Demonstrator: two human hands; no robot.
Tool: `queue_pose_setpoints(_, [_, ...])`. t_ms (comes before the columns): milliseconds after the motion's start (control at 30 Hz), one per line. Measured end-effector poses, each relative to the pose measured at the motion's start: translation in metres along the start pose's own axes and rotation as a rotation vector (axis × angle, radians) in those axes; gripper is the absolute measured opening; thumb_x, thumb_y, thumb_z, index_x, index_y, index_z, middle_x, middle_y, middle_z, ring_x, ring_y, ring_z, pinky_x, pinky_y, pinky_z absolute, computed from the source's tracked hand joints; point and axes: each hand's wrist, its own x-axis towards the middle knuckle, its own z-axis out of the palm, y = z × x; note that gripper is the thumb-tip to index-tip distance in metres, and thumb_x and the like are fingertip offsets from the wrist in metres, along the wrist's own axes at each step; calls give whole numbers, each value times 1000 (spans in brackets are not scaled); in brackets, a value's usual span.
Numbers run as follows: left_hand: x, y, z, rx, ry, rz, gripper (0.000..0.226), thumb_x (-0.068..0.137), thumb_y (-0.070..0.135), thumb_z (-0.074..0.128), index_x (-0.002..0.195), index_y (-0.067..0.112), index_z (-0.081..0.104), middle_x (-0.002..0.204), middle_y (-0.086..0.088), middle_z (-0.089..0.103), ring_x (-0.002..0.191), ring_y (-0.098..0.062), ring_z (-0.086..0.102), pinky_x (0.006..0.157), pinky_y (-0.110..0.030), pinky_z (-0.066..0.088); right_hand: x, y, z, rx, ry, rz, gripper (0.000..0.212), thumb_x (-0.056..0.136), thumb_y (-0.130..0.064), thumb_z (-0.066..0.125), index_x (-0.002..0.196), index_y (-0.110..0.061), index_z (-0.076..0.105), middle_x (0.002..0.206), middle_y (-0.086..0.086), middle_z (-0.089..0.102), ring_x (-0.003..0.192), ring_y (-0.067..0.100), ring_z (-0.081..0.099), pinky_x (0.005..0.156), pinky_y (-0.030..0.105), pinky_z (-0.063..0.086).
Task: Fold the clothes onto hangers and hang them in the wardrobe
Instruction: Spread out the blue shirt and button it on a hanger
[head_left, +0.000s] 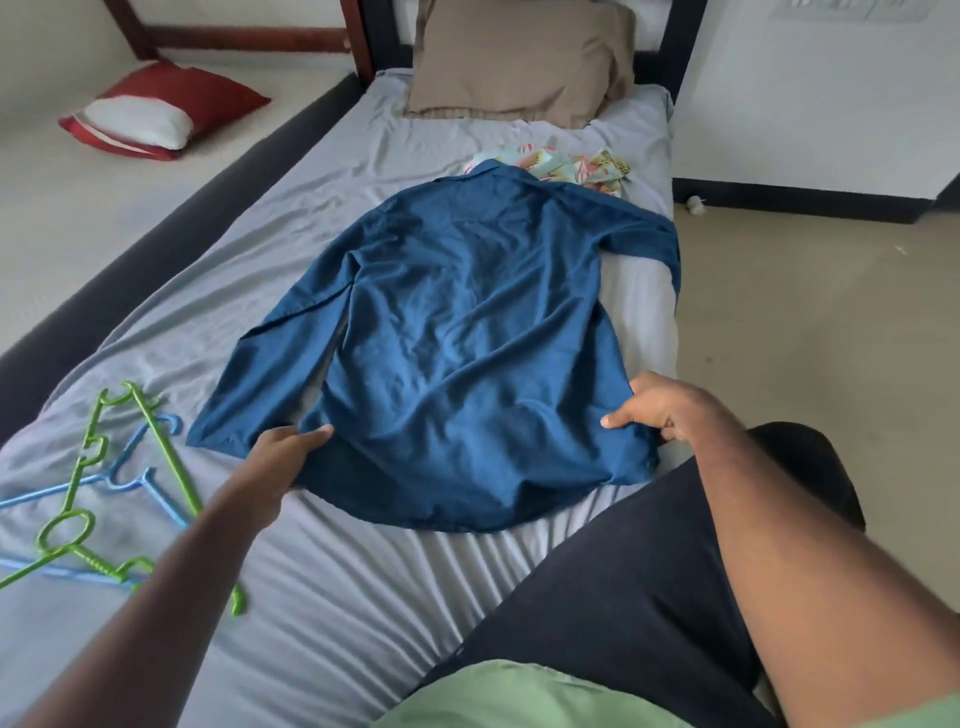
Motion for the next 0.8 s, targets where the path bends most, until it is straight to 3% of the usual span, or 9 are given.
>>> queue_pose_setpoints(67, [-2,4,-4,-198,-100,-31,24,96,20,67,111,2,70,104,-12,75,95,-26,70,70,-36,63,-4,0,-5,43,13,-13,36,85,-13,82,117,-8,66,106,11,74,99,30,70,93,50,57])
queue_pose_setpoints(167, [3,-12,-11,-64,-138,-19,38,81,12,79,116,0,69,115,-19,73,105,-33,69,69,-33,63,-15,3,-11,-56,-103,36,41,78,-11,88,110,-10,63,107,14,73,94,30,71,76,44,61])
queue_pose_setpoints(233, [4,-21,-15,66,-110,-37,44,73,9,84,113,-3,68,111,-23,72,93,-32,70,58,-28,60,-18,7,-12,-193,-127,79,47,76,-5,88,115,-7,61,108,19,72,85,29,72,67,38,62])
queue_pose_setpoints(333, [-2,-23,-19,183,-127,-82,41,78,4,82,113,-8,65,88,-15,68,66,-22,62,45,-21,53,-20,7,-17,-318,-135,114,43,82,0,81,120,1,60,101,20,75,71,24,71,61,32,58])
queue_pose_setpoints(433, [-6,-15,-28,365,-215,-93,37,78,4,83,105,-14,64,73,-19,67,52,-22,62,44,-24,52,-23,1,-20,-444,-160,216,49,81,-10,85,122,3,61,103,17,76,78,23,70,72,33,58])
queue_pose_setpoints(500, [-9,-3,-31,474,-212,-85,40,77,14,87,92,-15,64,69,-26,68,51,-29,66,43,-28,53,-25,-9,-17,-582,-56,215,66,70,-23,94,121,2,59,108,10,72,95,27,71,87,40,58])
queue_pose_setpoints(567, [-4,15,-34,551,-125,-39,47,78,30,86,76,-10,63,62,-25,66,46,-29,66,40,-26,50,-29,-27,-12,-690,142,116,71,63,-32,98,113,-9,53,107,7,58,108,32,67,93,46,56])
queue_pose_setpoints(700, [14,55,-42,699,-8,101,60,86,47,75,63,-8,68,54,-17,68,36,-17,59,39,-21,47,-30,-72,8,-682,320,-98,64,62,-37,97,99,-16,50,110,5,53,101,31,61,90,44,56])
queue_pose_setpoints(800, [44,77,-55,799,142,223,54,87,46,74,59,1,65,49,-11,65,43,-22,60,51,-27,47,-22,-104,30,-654,346,-231,59,66,-37,94,98,-17,50,107,6,51,95,30,58,84,39,53])
